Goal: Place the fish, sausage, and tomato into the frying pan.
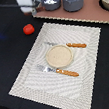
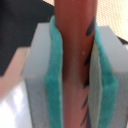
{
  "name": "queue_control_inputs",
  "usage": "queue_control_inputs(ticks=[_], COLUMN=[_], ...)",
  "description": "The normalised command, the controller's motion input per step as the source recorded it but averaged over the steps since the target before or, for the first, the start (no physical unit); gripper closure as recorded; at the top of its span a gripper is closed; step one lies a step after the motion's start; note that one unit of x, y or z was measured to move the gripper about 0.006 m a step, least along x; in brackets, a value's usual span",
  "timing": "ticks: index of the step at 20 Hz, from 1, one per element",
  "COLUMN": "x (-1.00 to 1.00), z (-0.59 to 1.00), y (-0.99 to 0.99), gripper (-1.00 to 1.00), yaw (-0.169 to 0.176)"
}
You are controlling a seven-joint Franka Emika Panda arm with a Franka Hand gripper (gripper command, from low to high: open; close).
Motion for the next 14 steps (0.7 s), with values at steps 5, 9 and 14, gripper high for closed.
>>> queue_control_inputs(ticks=[5,9,14], x=[0.14,0.09,0.13], z=[0.01,-0.02,0.07], y=[0.98,0.97,1.0], gripper=[1.0,1.0,1.0], yaw=[0.0,0.0,0.0])
